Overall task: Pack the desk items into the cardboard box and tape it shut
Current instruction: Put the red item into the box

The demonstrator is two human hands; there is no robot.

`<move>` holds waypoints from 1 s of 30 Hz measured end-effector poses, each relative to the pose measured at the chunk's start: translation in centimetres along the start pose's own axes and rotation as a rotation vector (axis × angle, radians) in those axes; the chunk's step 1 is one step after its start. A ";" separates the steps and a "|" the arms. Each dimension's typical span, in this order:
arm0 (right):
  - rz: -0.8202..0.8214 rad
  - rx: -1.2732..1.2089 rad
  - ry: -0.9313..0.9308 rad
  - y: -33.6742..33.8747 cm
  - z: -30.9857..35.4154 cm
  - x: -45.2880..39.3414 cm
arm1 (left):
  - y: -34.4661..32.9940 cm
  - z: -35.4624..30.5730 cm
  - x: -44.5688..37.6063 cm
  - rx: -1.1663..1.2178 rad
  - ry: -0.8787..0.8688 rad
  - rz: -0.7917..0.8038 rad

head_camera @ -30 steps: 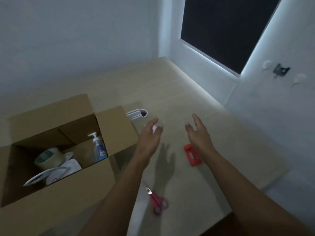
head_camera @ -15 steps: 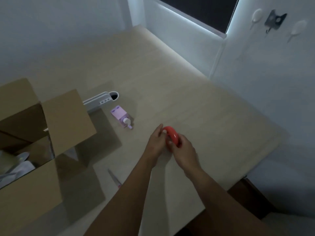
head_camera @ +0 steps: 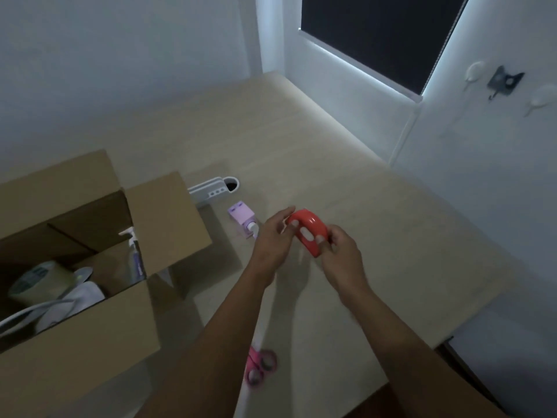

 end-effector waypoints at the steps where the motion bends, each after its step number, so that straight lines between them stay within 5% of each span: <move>1: 0.004 -0.010 0.054 0.2 2.0 -0.4 | 1.1 -1.8 0.5 0.019 -0.052 -0.007; 8: 0.021 -0.063 0.344 -1.6 15.9 -2.7 | 11.3 -12.8 5.0 0.087 -0.319 -0.198; 13: 0.062 -0.145 0.428 -7.3 24.2 -2.3 | 20.6 -14.6 8.6 0.216 -0.315 -0.328; 21: 0.256 -0.249 0.358 -22.4 30.4 2.5 | 36.5 -9.0 14.4 0.288 -0.164 -0.588; 30: 0.371 -0.216 0.078 -36.5 24.9 5.4 | 45.1 3.6 13.5 0.161 0.097 -0.735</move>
Point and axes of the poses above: each hand's wrist, its own x-axis away from the middle knuckle, its own y-axis out of the back of the hand, z = x × y, the point moved 8 cm from there along -x, towards the middle knuckle, and after that the axes turned 10 degrees about y, right-handed, at the moved point
